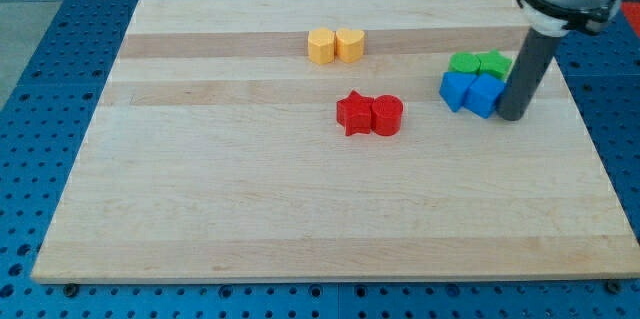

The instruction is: Push the blue blocks diagonal top right to the red blocks

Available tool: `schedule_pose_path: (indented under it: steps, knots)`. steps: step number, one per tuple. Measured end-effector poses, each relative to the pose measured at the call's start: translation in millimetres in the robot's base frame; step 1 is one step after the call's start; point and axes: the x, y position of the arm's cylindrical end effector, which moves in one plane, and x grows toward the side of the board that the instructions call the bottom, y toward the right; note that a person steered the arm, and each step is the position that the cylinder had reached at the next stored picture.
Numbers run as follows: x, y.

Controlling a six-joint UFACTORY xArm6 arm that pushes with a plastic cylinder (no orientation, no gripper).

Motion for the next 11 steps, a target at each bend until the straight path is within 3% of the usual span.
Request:
schedule_pose_path:
  steps: [4, 11]
  knots:
    - [-18.1, -27.0]
    - [-46.4, -127.4]
